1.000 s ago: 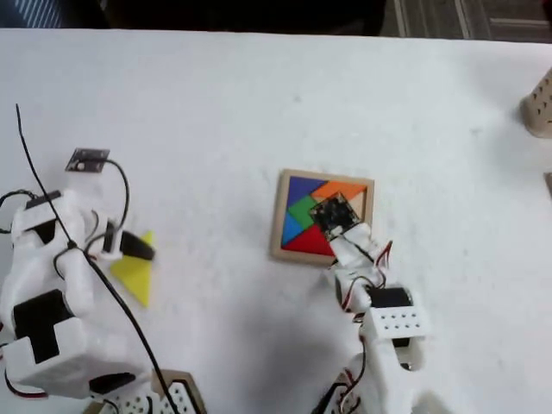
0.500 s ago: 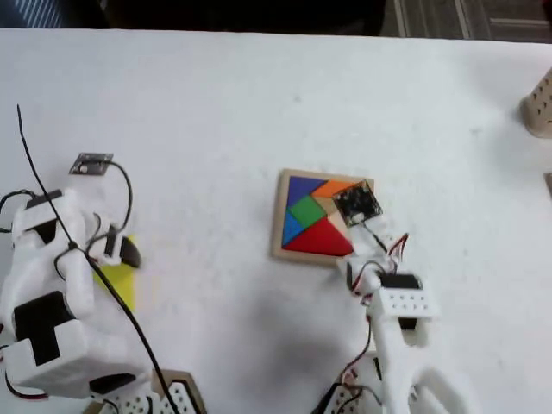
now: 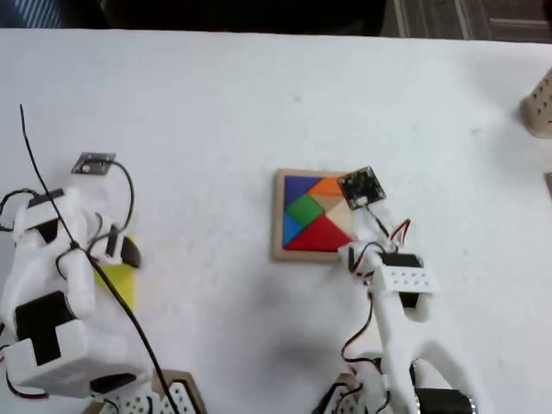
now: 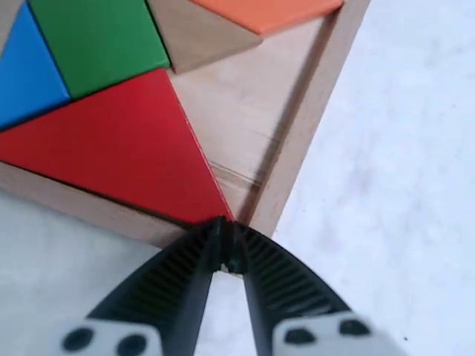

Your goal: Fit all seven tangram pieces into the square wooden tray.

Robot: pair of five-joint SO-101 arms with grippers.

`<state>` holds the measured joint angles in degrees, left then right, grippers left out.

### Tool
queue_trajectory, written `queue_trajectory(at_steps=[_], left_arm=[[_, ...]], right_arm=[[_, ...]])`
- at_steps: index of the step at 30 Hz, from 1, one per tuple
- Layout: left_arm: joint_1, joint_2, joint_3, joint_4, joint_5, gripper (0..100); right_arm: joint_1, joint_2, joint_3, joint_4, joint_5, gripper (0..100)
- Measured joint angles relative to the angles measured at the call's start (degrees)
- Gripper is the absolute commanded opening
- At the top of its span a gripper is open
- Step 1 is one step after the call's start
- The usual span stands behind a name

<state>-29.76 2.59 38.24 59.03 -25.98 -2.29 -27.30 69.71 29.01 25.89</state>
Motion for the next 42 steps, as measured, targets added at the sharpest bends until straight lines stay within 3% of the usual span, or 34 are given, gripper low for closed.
queue_trajectory(at_steps=[28,35,42], left_arm=[[-0.3,-0.6,0.0,1.7,-0.4,24],[-5.8,-16.6,2.8,7.8,-0.4,25],[-9.7,-30.8,16.0,11.3,-0.4,25]], right_arm=[[1.1,0.5,-0.3,0.0,-0.1,1.8],[1.1,0.5,-0.3,0.0,-0.1,1.8],[1.1,0.5,-0.3,0.0,-0.1,1.8]])
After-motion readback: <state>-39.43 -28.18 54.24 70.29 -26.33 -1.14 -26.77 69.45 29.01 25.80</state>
